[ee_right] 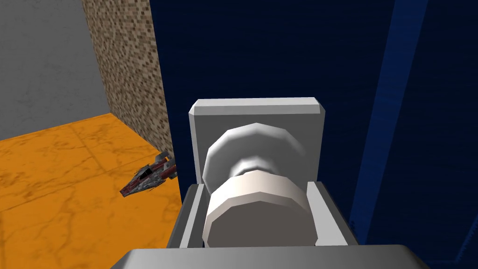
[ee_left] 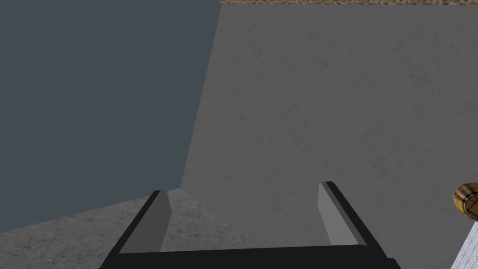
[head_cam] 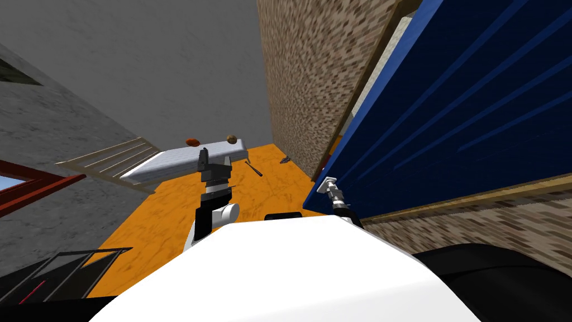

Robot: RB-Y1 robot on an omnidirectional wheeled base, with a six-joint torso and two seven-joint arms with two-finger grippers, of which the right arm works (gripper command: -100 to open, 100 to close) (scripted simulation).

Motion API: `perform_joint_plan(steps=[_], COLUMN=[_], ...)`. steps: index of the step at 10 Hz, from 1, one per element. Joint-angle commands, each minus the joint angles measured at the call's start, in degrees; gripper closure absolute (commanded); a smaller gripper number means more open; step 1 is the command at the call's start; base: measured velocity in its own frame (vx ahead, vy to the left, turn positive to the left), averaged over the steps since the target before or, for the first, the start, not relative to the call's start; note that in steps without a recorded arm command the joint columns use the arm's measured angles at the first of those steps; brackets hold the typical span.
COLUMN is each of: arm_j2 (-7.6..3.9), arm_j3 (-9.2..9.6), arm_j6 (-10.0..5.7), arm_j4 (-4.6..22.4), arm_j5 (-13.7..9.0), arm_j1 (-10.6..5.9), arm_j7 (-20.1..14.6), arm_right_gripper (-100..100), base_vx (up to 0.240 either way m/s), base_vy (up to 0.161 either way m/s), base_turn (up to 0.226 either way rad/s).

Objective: Pull the door open

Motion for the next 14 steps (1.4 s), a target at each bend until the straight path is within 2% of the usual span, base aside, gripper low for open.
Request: perform_joint_plan(steps=[1, 4, 5, 14], arm_j2=[-0.89, -2.22, -1.96, -6.31], arm_j3=[0.56, 1.46, 1.3, 4.41], arm_j6=[-0.61, -1.42, -1.15, -4.23], arm_j4=[-0.15, -0.2, -0.02, 0.13], arm_j5=[0.24, 0.58, 0.5, 1.97], arm_j1=[0.17, 0.48, 0.43, 1.44], arm_j7=[-0.84, -2.06, -1.81, -5.98], arm_right_gripper=[100, 100, 100, 100], base_vx=[-0.198, -0.182, -0.075, -0.18], base_vy=[-0.018, -0.02, -0.01, -0.034], base_turn=[0.133, 0.094, 0.027, 0.115])
